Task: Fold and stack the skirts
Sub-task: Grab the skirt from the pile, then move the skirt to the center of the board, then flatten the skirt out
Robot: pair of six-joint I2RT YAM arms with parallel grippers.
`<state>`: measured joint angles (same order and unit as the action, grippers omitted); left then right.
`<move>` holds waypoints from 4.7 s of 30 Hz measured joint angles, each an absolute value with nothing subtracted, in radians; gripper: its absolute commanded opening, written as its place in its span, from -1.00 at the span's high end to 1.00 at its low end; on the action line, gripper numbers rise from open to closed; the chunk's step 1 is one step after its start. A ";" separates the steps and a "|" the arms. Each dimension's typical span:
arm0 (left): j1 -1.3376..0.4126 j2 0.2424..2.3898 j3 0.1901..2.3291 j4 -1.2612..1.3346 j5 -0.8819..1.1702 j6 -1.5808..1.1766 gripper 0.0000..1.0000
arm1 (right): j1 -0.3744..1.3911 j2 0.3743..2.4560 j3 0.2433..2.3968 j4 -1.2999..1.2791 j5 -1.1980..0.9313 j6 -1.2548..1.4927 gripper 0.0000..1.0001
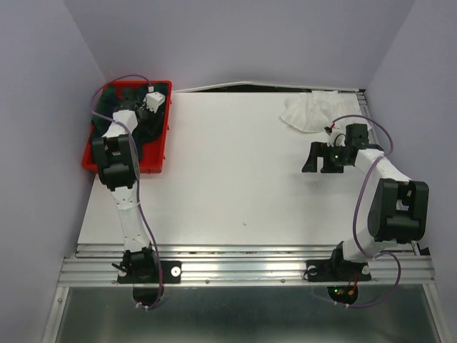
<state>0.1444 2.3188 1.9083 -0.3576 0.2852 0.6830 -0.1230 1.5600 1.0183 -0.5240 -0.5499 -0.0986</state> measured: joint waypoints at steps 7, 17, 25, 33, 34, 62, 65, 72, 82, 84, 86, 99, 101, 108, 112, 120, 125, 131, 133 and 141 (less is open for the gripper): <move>0.141 2.342 1.932 -0.360 0.305 0.678 0.82 | -0.123 1.565 1.029 -0.529 -0.550 -0.096 -1.00; 0.155 2.318 1.983 -0.397 0.322 0.585 1.00 | -0.123 1.563 1.045 -0.539 -0.555 -0.088 -1.00; 0.186 2.122 2.152 -0.395 0.321 0.433 1.00 | -0.123 1.508 1.045 -0.541 -0.576 -0.081 -1.00; 0.178 1.861 2.357 -0.283 0.414 0.271 1.00 | -0.123 1.440 1.046 -0.542 -0.587 -0.077 -1.00; 0.170 1.840 2.373 -0.261 0.441 0.247 1.00 | -0.123 1.435 1.047 -0.542 -0.588 -0.077 -1.00; -0.136 1.357 1.361 0.326 1.267 -0.351 1.00 | -0.052 1.140 0.789 -0.250 -0.987 -0.111 -1.00; -0.142 1.325 1.318 0.350 1.283 -0.358 1.00 | 0.049 1.139 0.795 -0.262 -1.013 -0.148 -1.00; -0.143 1.306 1.301 0.378 1.309 -0.361 1.00 | 0.253 1.163 0.829 -0.245 -0.956 -0.137 -1.00; -0.144 1.306 1.301 0.378 1.315 -0.373 1.00 | 0.399 1.365 0.927 -0.176 -0.778 -0.184 -1.00; -0.144 1.306 1.301 0.378 1.317 -0.376 1.00 | 0.427 1.381 0.930 -0.175 -0.765 -0.207 -1.00; -0.144 1.306 1.301 0.378 1.319 -0.377 1.00 | 0.433 1.394 0.936 -0.175 -0.753 -0.228 -1.00; -0.144 1.320 1.308 0.437 1.340 -0.456 1.00 | 0.440 1.528 0.934 -0.028 -0.571 -0.277 0.97; -0.136 1.320 1.308 0.443 1.343 -0.466 1.00 | 0.440 1.532 0.934 -0.019 -0.544 -0.281 0.99; -0.025 1.320 1.306 0.451 1.327 -0.482 1.00 | 0.385 1.427 0.968 -0.118 -0.493 -0.339 0.99; 0.014 1.320 1.300 0.452 1.323 -0.470 1.00 | 0.280 1.348 1.073 -0.233 -0.480 -0.396 0.99; 0.013 1.275 1.295 0.178 1.250 -0.187 1.00 | 0.210 1.269 1.358 -0.517 -0.404 -0.513 0.99; 0.011 1.110 1.213 0.001 1.169 0.005 1.00 | 0.213 1.218 1.468 -0.713 -0.361 -0.572 0.99; -0.003 0.795 1.034 -0.074 1.175 0.090 1.00 | 0.226 1.133 1.583 -0.988 -0.361 -0.646 0.99; -0.004 0.733 0.994 -0.079 1.200 0.082 1.00 | 0.229 1.109 1.634 -1.072 -0.363 -0.665 0.99; -0.005 0.733 0.891 -0.037 1.197 -0.050 1.00 | 0.231 1.158 1.712 -1.203 -0.339 -0.700 0.99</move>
